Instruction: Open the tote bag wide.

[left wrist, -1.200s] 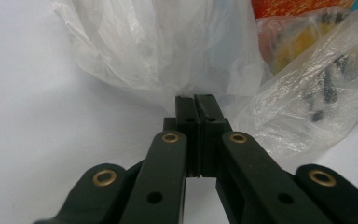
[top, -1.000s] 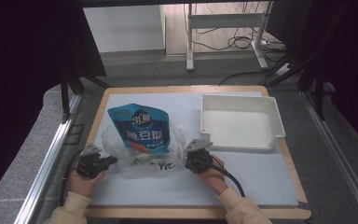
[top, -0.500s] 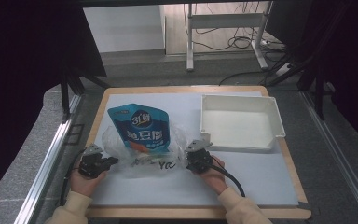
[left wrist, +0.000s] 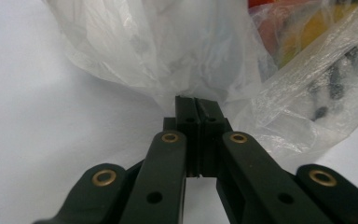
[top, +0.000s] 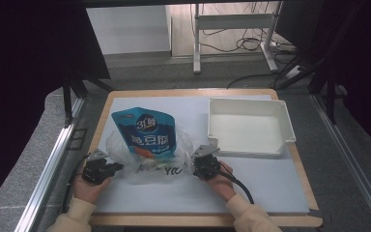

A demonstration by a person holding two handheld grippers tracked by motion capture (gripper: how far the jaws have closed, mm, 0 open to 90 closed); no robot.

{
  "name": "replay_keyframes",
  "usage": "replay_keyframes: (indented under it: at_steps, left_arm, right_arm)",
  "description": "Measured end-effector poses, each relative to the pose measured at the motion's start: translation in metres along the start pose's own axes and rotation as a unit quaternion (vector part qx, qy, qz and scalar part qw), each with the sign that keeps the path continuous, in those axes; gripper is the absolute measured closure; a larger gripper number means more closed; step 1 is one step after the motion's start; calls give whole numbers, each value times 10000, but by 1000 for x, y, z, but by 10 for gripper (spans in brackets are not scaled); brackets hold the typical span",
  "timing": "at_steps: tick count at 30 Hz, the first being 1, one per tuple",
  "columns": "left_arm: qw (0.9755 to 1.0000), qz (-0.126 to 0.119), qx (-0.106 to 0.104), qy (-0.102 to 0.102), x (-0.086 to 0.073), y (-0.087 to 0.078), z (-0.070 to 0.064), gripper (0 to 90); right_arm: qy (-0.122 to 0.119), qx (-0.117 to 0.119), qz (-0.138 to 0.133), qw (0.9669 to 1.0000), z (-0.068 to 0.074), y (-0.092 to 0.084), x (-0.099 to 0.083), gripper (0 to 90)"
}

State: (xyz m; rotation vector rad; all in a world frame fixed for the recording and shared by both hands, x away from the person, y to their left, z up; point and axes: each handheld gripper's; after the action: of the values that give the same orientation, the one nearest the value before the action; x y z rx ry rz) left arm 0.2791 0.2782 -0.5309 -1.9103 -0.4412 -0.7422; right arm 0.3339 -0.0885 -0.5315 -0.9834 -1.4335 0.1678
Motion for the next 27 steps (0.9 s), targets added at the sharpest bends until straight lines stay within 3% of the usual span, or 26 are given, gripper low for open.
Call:
replay_keyframes:
  at_steps: [20,27]
  left_arm:
    - [9998,164,54,90,-2,6,-1,900]
    - [9997,241,-13,-67,-5,9,5,900]
  right_arm:
    - [9,55,130,9999,1,5,-4,861]
    - [45,58,119,9999,1,3,-6,861]
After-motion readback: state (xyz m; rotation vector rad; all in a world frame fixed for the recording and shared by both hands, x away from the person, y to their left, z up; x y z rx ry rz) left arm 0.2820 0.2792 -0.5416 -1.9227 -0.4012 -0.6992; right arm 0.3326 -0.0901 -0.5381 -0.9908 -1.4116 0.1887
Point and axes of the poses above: each handheld gripper's, and its own axes: y roughly forward along the jaws, x roughly out of its top, z roughly to its left, and after that the axes turned 12 degrees about -y, right-handed
